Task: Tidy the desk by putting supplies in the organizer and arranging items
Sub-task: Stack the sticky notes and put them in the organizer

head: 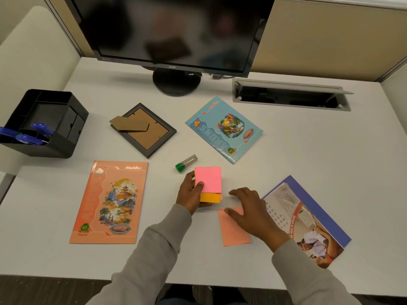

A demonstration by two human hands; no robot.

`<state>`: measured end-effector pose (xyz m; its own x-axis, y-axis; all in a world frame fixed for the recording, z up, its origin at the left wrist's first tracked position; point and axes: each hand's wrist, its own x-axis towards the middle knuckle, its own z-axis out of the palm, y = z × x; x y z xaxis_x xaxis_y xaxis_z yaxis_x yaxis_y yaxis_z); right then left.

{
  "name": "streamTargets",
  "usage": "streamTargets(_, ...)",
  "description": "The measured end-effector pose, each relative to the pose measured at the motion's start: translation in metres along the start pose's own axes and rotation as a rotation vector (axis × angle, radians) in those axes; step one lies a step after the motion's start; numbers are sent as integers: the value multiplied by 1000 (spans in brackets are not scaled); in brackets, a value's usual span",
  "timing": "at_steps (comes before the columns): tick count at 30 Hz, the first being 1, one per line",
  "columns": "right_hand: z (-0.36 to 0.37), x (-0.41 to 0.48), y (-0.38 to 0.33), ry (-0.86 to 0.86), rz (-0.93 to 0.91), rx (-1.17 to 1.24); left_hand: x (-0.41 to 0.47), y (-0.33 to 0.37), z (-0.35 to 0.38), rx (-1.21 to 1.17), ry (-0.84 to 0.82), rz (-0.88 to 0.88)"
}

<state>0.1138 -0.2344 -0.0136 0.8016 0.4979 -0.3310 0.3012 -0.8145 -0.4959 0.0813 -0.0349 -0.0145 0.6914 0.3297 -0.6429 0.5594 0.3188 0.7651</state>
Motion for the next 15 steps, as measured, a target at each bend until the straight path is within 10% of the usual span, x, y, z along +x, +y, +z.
streamTargets(15, 4, -16, 13, -202, -122, -355, 0, -6, -2, -19, -5, 0)
